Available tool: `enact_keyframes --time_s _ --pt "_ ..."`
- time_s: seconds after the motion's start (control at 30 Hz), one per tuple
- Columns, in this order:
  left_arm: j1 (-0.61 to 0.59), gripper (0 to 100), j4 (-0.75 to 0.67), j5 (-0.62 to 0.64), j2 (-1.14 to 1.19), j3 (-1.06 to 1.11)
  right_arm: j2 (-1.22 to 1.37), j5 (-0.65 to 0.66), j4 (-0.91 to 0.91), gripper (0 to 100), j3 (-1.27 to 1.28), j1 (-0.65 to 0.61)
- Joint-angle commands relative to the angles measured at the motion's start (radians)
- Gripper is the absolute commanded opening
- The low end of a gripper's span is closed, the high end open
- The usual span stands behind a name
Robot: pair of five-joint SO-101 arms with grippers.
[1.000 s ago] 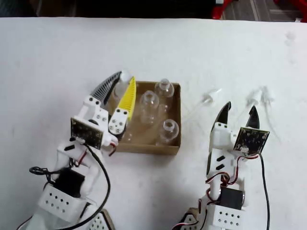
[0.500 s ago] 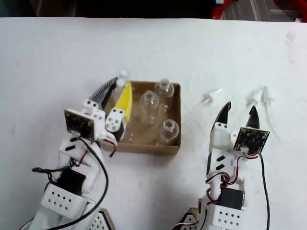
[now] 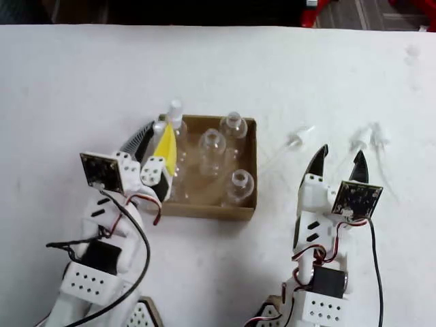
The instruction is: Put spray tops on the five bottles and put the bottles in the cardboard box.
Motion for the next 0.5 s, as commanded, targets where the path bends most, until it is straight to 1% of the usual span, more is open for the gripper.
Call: enact_keyframes --time_s 0.0,0.07,0.17,0.37,0.43,0.47 --pt "0.002 2 -0.006 0.015 -0.016 -0.003 -0.002 0.005 -0.018 21.1 0.008 -0.004" --pt "0.01 2 -0.009 0.015 -0.016 0.02 -0.002 0.005 -0.018 21.1 0.008 -0.004" --pt "0.031 2 -0.055 0.008 -0.016 0.072 -0.002 0.005 -0.018 21.1 0.008 -0.004" --pt "0.036 2 -0.281 0.008 -0.016 0.187 -0.002 0.005 -0.018 21.1 0.008 -0.002" --pt "0.041 2 -0.33 0.008 -0.016 0.215 -0.002 0.005 -0.018 21.1 0.008 -0.002" --pt "0.042 2 -0.331 0.008 -0.016 0.216 -0.002 0.005 -0.019 21.1 0.008 -0.002"
